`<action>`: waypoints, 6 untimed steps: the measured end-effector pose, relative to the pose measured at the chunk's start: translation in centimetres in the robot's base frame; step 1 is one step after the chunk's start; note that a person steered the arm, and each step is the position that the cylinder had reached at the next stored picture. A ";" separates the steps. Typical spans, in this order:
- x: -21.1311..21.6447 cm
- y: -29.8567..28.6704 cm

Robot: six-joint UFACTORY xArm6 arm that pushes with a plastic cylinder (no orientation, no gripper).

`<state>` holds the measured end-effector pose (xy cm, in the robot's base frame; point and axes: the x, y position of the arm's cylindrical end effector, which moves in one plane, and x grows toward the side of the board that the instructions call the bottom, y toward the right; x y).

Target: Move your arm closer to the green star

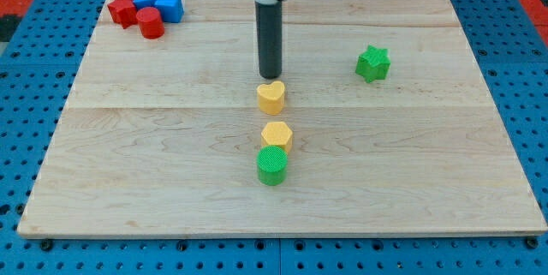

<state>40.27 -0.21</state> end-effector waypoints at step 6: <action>-3.4 9.3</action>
